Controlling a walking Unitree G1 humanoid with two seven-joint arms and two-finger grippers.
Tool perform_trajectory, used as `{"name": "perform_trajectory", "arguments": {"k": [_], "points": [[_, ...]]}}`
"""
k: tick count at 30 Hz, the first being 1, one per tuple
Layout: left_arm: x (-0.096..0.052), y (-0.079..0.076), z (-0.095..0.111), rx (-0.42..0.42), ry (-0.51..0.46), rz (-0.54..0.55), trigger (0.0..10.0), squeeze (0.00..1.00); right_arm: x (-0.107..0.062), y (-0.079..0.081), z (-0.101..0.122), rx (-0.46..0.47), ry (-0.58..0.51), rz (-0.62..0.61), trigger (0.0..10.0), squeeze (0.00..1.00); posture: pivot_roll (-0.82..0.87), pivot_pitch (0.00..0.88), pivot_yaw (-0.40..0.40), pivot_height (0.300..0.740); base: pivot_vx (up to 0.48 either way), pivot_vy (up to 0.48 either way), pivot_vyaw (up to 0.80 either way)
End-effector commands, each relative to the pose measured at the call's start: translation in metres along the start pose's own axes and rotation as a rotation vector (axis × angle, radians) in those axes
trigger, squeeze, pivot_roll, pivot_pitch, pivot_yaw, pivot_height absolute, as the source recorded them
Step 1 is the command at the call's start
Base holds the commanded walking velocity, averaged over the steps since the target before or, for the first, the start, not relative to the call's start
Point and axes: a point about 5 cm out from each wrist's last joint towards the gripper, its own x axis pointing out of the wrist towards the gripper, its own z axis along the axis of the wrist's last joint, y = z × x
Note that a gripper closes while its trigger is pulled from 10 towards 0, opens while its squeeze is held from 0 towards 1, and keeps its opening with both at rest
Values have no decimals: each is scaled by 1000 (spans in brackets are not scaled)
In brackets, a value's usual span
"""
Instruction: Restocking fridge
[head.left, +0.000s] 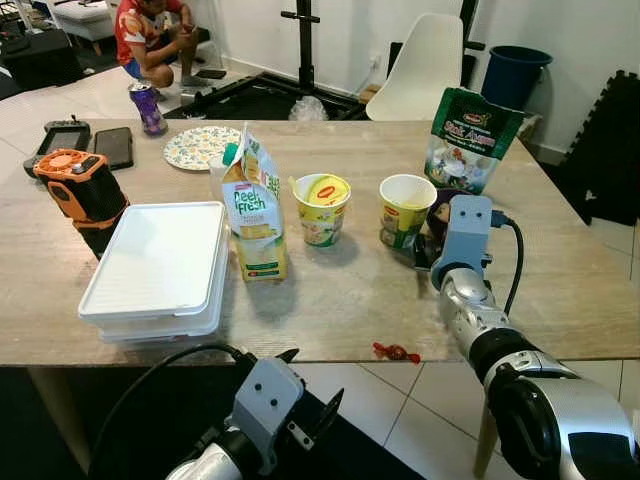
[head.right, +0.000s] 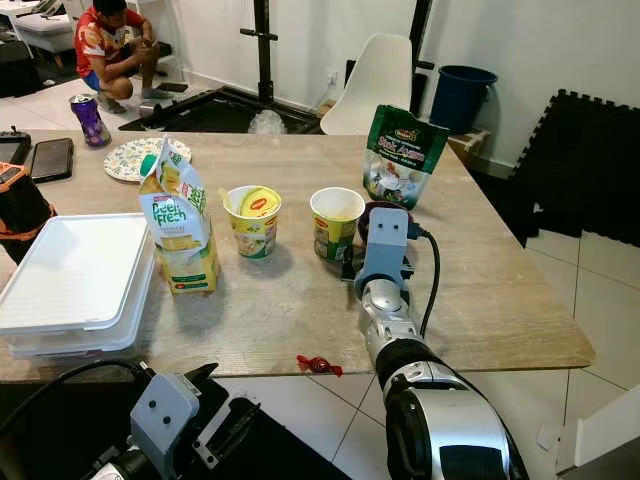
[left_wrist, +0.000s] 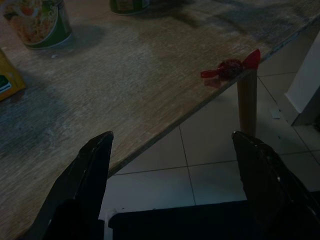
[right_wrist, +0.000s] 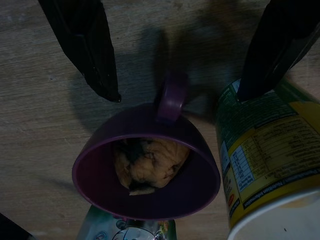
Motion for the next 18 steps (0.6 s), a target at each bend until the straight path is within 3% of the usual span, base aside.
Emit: {"name": "perform_trajectory", "arguments": {"k": [1, 2, 3, 4, 5, 7, 8, 18], "points": [[-3, -2, -2, 4, 24, -17, 10000, 0, 0, 3, 1, -6, 2, 2, 10000, 0, 158, 260, -35, 734, 0, 0, 0], [-3, -2, -2, 4, 24, -18, 10000, 0, 0, 3, 1, -6, 3, 3, 10000, 0, 158, 260, -35, 734, 0, 0, 0], [-3, -2, -2, 4, 24, -18, 10000, 0, 0, 3, 1, -3, 6, 5, 2314, 0, 157, 260, -34, 734, 0, 0, 0], [-3, -2, -3, 4, 24, -18, 10000, 0, 0, 3, 1, -1, 8, 6, 2314, 0, 157, 260, -34, 734, 0, 0, 0], [-3, -2, -3, 4, 25, -18, 10000, 0, 0, 3, 0, 1, 10, 7, 1490, 0, 157, 260, -34, 734, 0, 0, 0], [-3, -2, -3, 4, 25, -18, 10000, 0, 0, 3, 0, 2, 10, 7, 1490, 0, 157, 260, -34, 734, 0, 0, 0], [-3, -2, -3, 4, 25, -18, 10000, 0, 0, 3, 0, 5, 12, 7, 0, 0, 158, 261, -34, 734, 0, 0, 0], [-2, 0, -3, 5, 25, -14, 10000, 0, 0, 0, -1, 14, 19, -13, 0, 0, 159, 259, -32, 734, 0, 0, 0]]}}
